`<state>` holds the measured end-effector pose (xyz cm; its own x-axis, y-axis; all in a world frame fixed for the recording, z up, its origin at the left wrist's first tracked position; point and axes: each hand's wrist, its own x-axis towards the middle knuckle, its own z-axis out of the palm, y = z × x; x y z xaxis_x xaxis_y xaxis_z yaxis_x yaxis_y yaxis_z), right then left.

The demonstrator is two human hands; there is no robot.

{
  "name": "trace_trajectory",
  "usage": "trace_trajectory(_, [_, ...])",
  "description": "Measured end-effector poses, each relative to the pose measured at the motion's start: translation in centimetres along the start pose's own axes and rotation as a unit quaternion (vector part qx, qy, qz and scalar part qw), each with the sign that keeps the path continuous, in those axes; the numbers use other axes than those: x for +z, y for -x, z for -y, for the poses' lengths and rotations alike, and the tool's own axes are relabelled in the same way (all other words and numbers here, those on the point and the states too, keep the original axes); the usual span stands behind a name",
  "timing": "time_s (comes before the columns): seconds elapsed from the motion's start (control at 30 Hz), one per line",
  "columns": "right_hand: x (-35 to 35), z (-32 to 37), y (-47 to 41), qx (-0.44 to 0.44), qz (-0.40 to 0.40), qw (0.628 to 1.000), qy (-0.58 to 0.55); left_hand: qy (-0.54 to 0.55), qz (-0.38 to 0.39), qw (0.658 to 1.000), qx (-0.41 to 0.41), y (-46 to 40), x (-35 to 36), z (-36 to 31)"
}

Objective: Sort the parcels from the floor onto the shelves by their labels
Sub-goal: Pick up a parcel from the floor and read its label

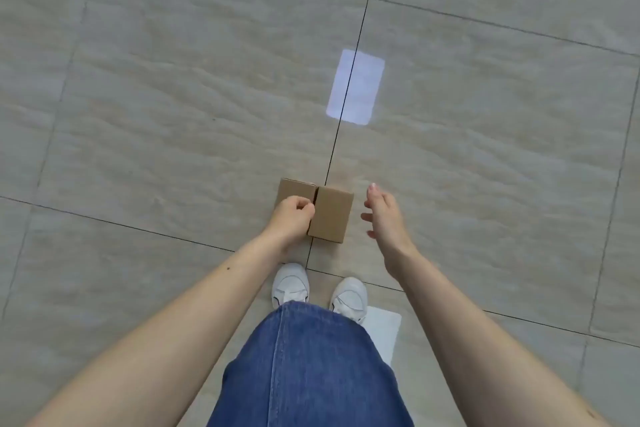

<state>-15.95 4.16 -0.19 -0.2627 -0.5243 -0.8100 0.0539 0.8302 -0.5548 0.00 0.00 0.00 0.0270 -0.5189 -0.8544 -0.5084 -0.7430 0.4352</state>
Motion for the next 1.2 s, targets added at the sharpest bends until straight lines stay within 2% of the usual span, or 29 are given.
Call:
trace_trajectory(0.2, [1.8,-6.2,-7.1,0.054,0.015,0.998,0.024,-0.04,0.019,0.999,-0.006,-8.3,3.6,4.4])
trace_trajectory(0.33, [2.7,-8.8,-10.2,0.068,0.029,0.997,0.017,-0.025,0.019,1.0,-0.003,-11.8,4.9,6.0])
trace_trajectory(0.7, [3.6,-10.8,-13.7,0.132,0.059,0.989,-0.021,-0.032,-0.007,0.999,0.015,-14.3,6.3,7.1])
trace_trajectory(0.87, [3.3,-10.9,-13.9,0.137,0.07,0.987,-0.037,-0.082,-0.004,0.996,0.028,-14.6,7.0,6.8])
trace_trajectory(1.03, [2.5,-11.3,-14.3,0.143,0.054,0.987,-0.051,-0.174,0.032,0.984,0.013,-15.4,7.7,6.8])
trace_trajectory(1.2, [2.1,-11.5,-14.7,0.144,0.037,0.988,-0.048,-0.219,0.02,0.975,0.026,-15.9,8.2,6.6])
